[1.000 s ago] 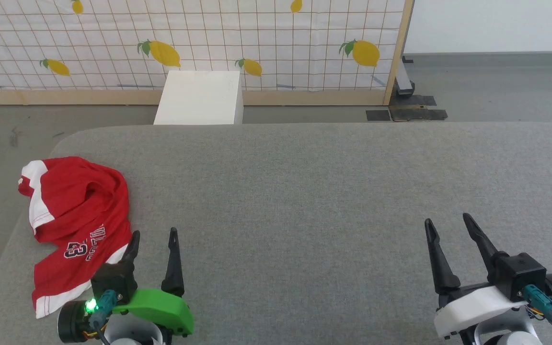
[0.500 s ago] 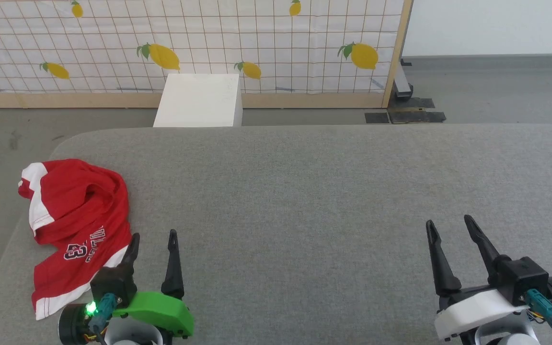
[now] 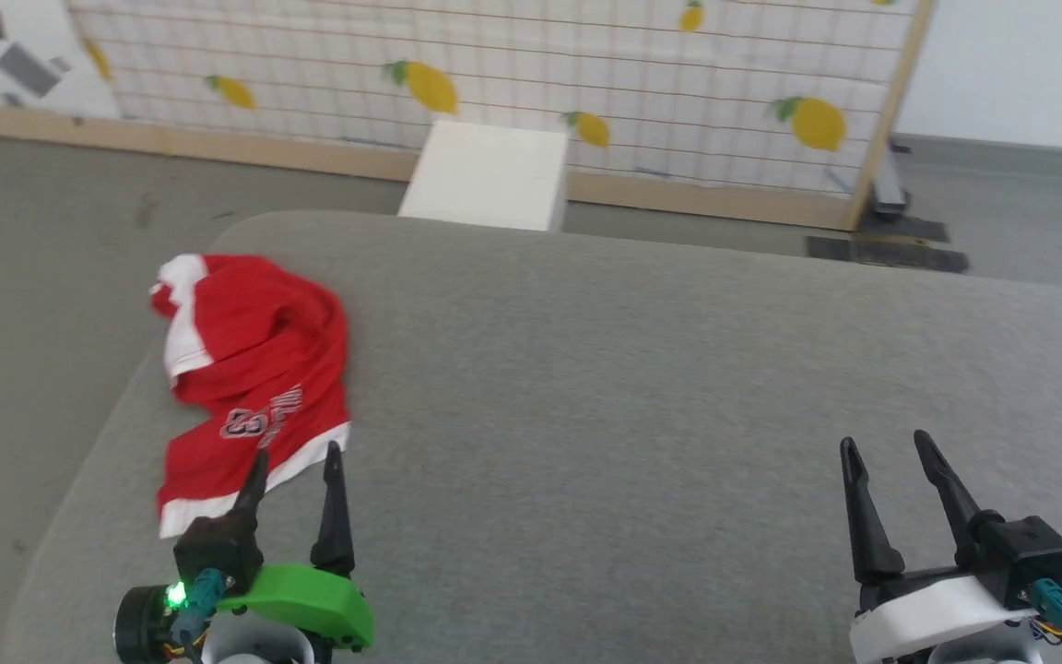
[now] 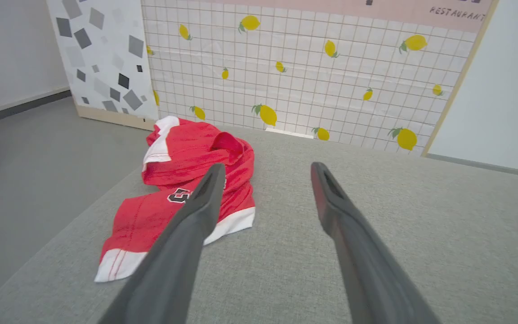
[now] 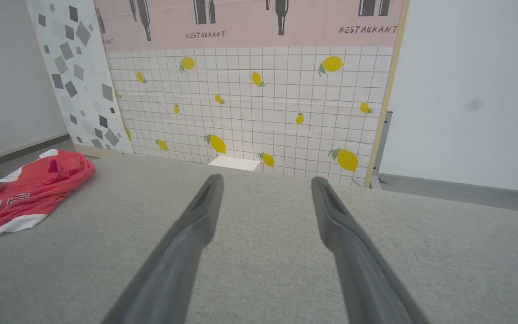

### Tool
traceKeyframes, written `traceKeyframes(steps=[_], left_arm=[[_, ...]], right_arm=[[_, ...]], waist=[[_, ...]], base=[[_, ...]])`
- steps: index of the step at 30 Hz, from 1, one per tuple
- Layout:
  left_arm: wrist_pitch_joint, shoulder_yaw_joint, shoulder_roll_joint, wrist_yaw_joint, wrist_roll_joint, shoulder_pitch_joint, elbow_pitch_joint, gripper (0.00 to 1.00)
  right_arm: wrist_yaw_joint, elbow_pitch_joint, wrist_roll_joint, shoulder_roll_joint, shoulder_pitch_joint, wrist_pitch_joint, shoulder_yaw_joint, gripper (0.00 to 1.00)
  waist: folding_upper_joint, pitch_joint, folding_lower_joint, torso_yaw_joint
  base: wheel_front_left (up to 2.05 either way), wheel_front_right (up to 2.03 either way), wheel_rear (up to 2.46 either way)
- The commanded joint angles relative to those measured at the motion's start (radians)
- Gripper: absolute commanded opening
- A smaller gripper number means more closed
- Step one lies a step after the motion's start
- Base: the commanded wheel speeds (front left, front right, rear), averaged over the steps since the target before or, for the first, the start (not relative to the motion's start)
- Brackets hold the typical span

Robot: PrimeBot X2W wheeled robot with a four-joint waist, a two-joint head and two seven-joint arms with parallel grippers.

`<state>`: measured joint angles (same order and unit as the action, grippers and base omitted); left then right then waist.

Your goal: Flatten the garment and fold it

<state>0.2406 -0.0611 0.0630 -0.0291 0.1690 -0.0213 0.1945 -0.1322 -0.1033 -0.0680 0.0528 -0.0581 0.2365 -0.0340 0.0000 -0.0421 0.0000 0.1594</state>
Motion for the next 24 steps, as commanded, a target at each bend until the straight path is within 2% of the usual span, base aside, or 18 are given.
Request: traceKeyframes(steps=[1,7,13,18,24], left_arm=[[0.01,0.008,0.007,-0.004,0.011,-0.004,0.005,1.0],[0.021,0.028,0.014,-0.01,0.017,0.007,0.003,1.0],[0.021,0.045,0.019,-0.009,0.015,0.016,-0.005,1.0],[0.021,0.054,0.02,-0.01,0.015,0.025,-0.012,1.0],[0.021,0.061,0.019,-0.008,0.017,0.035,-0.016,1.0]], right_arm=[[0.001,-0.002,-0.008,-0.002,-0.001,0.011,0.002,1.0],[0.002,-0.011,-0.012,-0.003,0.007,0.023,0.007,1.0],[0.002,-0.014,-0.01,-0.003,0.015,0.024,0.018,1.0],[0.002,-0.02,-0.015,-0.003,0.021,0.024,0.029,1.0],[0.002,-0.028,-0.018,-0.003,0.025,0.024,0.037,1.0]], waist=[[0.0,0.007,0.0,0.138],[0.0,0.014,0.0,0.293],[0.0,0.018,0.0,0.39],[0.0,0.016,0.0,0.429],[0.0,0.013,0.0,0.437]], base=[[0.0,0.0,0.0],[0.0,0.0,0.0],[0.0,0.0,0.0],[0.0,0.0,0.0],[0.0,0.0,0.0]])
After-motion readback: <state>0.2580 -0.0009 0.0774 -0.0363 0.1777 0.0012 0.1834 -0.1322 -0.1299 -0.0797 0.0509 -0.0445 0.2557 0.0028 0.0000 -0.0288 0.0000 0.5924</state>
